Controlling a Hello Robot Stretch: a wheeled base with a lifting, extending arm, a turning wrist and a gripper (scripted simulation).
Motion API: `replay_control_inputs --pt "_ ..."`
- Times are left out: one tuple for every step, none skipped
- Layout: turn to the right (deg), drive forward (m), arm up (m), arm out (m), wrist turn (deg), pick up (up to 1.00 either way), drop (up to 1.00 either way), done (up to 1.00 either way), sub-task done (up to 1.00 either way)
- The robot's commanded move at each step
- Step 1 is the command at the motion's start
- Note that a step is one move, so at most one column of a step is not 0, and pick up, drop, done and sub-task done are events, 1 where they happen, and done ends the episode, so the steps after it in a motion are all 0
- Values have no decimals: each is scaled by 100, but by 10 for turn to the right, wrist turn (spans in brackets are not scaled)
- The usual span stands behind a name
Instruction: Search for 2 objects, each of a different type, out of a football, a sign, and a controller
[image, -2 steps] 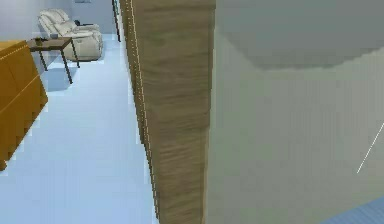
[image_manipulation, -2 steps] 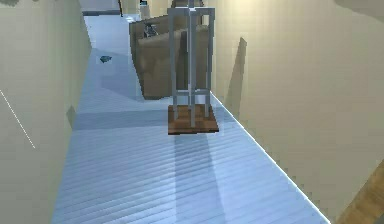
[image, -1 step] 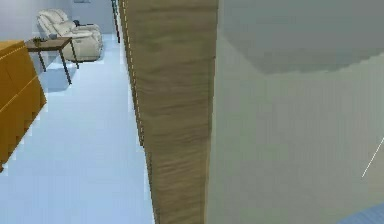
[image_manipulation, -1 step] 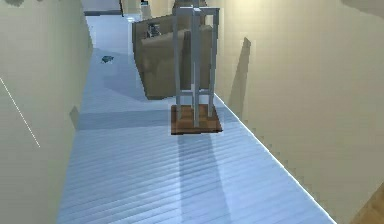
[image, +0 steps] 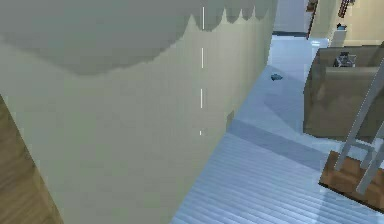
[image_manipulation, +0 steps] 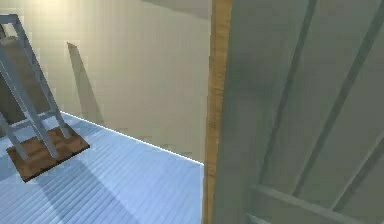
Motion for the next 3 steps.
replay_control_inputs --pt "240 0 0 0 0 0 0 0 0" --pt "30 0 0 0 0 0 0 0 0" --pt "240 0 0 0 0 0 0 0 0"
